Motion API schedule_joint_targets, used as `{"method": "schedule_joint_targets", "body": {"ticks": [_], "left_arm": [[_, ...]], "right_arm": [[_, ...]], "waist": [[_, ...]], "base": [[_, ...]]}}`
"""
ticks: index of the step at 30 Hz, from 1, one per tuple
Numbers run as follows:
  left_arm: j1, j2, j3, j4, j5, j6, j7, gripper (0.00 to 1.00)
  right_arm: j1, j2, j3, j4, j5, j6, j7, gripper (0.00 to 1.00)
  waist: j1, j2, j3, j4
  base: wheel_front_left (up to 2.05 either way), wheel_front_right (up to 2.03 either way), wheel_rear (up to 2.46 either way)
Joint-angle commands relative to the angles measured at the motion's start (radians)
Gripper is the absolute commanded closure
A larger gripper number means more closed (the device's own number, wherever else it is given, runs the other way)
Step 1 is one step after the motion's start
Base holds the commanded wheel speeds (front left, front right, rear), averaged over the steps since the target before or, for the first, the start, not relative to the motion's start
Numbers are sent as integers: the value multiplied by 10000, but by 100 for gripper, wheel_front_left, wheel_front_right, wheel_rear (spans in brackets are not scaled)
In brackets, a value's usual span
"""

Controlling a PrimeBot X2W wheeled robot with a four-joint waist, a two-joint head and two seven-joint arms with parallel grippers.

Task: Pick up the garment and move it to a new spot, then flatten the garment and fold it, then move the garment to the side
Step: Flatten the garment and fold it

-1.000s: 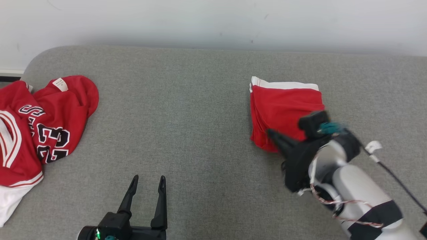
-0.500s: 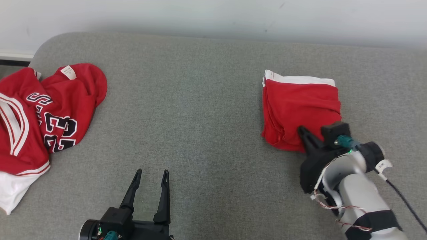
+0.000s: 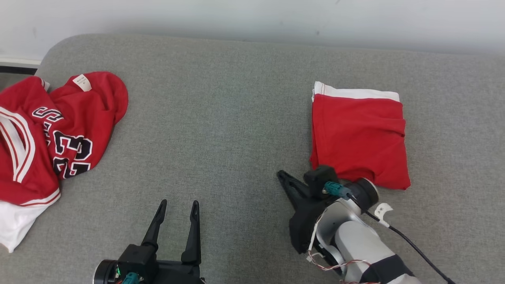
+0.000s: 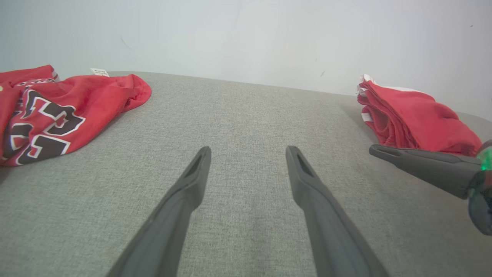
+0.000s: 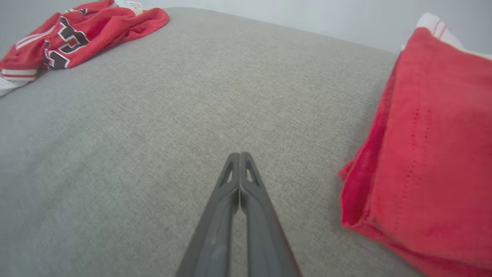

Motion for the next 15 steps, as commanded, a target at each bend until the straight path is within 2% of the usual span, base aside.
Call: {"method": "schedule_joint_targets", "body": {"ticks": [1, 3, 4, 5, 6, 10, 15], "left_arm": [[-35, -16, 2, 22, -44, 26, -32, 0], [54, -15, 30, 41, -32, 27, -32, 0], [100, -15, 51, 34, -12, 28, -32, 0], [152, -15, 77, 10, 16, 38, -32, 0], [216, -13, 108, -15, 39, 45, -32, 0], [463, -13, 305, -172, 99, 67, -32, 0], [820, -15, 505, -445, 182, 111, -32, 0]], "right_arm": [[-62, 66, 95, -73, 204, 8, -94, 100], [2, 88, 226, -268, 416, 8, -201, 100], [72, 74, 236, -435, 497, 8, -301, 95], [183, 48, 171, -607, 570, 8, -383, 64], [329, 19, 53, -793, 614, 8, -462, 0], [1166, 30, -715, -1799, 457, 8, -782, 0], [2648, 243, -2162, -3275, -2, 8, -1048, 0]], "waist": [[-1, 0, -112, -57], [-1, 0, -260, -116], [-1, 0, -336, -147], [-1, 0, -437, -185], [-1, 0, -529, -228], [-1, 0, -984, -469], [-1, 0, -1470, -809]], "base": [[0, 0, 0], [0, 0, 0], [0, 0, 0], [0, 0, 0], [0, 0, 0], [0, 0, 0], [0, 0, 0]]}}
